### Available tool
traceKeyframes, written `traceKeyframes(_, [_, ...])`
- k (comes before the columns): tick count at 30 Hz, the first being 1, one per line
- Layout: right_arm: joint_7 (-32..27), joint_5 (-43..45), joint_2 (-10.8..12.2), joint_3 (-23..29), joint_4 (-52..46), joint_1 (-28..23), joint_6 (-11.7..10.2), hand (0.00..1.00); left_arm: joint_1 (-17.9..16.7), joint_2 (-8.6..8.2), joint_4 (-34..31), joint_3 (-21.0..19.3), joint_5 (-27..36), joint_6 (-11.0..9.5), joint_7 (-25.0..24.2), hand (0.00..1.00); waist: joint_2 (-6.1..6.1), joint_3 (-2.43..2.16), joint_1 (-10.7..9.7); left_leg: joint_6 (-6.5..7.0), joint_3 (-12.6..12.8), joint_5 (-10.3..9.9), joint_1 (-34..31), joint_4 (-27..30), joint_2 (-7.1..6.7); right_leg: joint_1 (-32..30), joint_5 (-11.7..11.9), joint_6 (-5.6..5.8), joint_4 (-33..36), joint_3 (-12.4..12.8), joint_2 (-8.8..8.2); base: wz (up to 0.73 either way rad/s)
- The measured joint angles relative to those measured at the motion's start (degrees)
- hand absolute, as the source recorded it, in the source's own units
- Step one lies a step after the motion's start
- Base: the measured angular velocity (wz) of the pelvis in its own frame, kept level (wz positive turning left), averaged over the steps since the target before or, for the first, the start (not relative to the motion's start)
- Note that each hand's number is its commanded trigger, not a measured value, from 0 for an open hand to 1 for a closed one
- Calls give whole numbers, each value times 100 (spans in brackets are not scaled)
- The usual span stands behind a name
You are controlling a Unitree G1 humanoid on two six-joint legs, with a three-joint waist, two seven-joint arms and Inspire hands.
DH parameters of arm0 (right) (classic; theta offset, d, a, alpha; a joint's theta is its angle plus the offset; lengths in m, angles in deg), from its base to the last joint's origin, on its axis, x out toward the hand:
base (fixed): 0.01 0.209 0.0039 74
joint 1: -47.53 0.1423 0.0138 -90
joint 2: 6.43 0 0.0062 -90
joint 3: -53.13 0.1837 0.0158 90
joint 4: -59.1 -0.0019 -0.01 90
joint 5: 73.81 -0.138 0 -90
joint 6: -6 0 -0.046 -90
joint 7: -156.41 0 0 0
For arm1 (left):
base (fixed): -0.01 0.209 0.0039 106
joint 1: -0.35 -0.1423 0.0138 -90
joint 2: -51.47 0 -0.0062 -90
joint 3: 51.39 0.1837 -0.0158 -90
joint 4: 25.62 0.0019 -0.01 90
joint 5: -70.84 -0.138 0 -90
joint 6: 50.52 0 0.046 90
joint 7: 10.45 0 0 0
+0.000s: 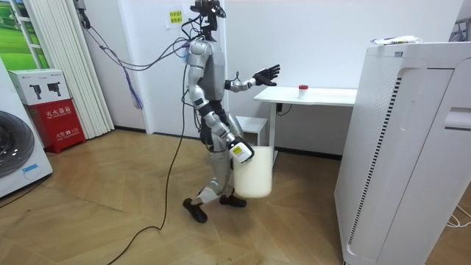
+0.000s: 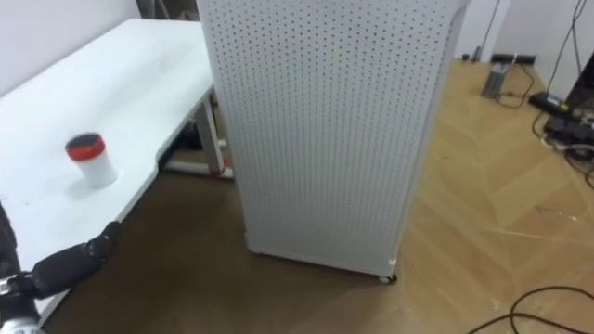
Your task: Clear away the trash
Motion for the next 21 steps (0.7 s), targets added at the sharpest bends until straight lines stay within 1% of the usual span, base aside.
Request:
traceKeyframes(1, [6,-81,-9,1,-43,38,-1,100,20,16,1,-7,13,0,42,0,69,25,-4,-8,-127,5,70,-74,26,-280,-155,-25,-174,19,39,24])
traceKeyframes(2, [6,-131,5,-8,-57,28,-1,100,23,40,0,25,14,-3,87,0,99,14,-29,-16,-208,19,120,-167,75,-457,-185,-4,-685,47,101,30])
traceKeyframes(3, [8,-129,15,-9,-57,20,-1,100,24,48,0,35,15,-11,93,0,87,7,-32,-25,-247,24,146,-206,78,-501,-175,11,-1024,44,101,41])
traceKeyframes(4, [5,-112,36,-9,-56,9,-1,100,24,50,-1,49,27,-12,92,0,50,-17,-46,-48,-316,17,170,-257,79,-565,-63,11,-1838,44,118,38])
traceKeyframes(5, [0,-111,42,-8,-48,12,-1,100,25,42,6,70,61,-6,89,0,40,-20,-66,-99,-440,-15,211,-272,76,-578,416,-6,-2382,30,156,44])
traceKeyframes(6, [0,-109,48,-9,-44,-7,-1,100,27,45,6,89,76,-4,86,0,36,-26,-94,-130,-507,-33,244,-287,79,-549,712,-35,-2506,36,192,42])
traceKeyframes(7, [7,-104,44,-9,-24,-17,1,100,26,34,6,115,114,-2,83,0,31,-65,-101,-194,-601,-40,333,-381,120,-435,753,-116,-2658,-20,280,18])
traceKeyframes(8, [9,-120,37,-3,-34,19,0,100,27,41,10,99,132,1,84,0,39,-60,-3,-247,-603,-34,435,-473,190,-296,791,-171,-2807,-56,361,0])
traceKeyframes(10, [23,-121,27,-5,-47,33,0,100,20,44,12,110,238,22,69,0,30,-58,30,-306,-646,-7,557,-616,262,-123,817,-210,-2977,-117,412,0])
traceKeyframes(11, [40,-110,23,-3,-82,30,0,100,16,44,11,105,272,38,66,0,6,-52,31,-343,-674,17,626,-744,285,-73,816,-217,-3062,-140,454,8])
traceKeyframes(13, [105,-52,9,-1,-128,28,0,100,-1,43,12,112,323,82,48,0,-7,-45,23,-372,-708,34,664,-857,315,-13,826,-247,-3200,-190,517,5])
traceKeyframes(14, [130,-41,14,-3,-129,32,0,100,-1,43,12,114,377,113,46,0,-25,-28,18,-387,-709,44,707,-931,334,17,832,-257,-3258,-213,548,0])
traceKeyframes(15, [149,-26,20,-5,-129,24,1,100,-4,43,12,114,402,123,46,0,-34,-24,19,-391,-707,45,737,-980,346,45,837,-265,-3305,-212,566,-5])
traceKeyframes(17, [220,-1,41,-9,-129,27,1,100,-3,43,13,103,451,141,50,0,-87,4,24,-406,-701,48,759,-1029,375,80,844,-275,-3376,-212,596,-2])
traceKeyframes(21, [225,4,40,-12,-128,30,2,100,-3,44,41,105,454,150,50,0,-158,25,25,-406,-702,48,776,-1064,380,112,847,-276,-3444,-236,603,0])
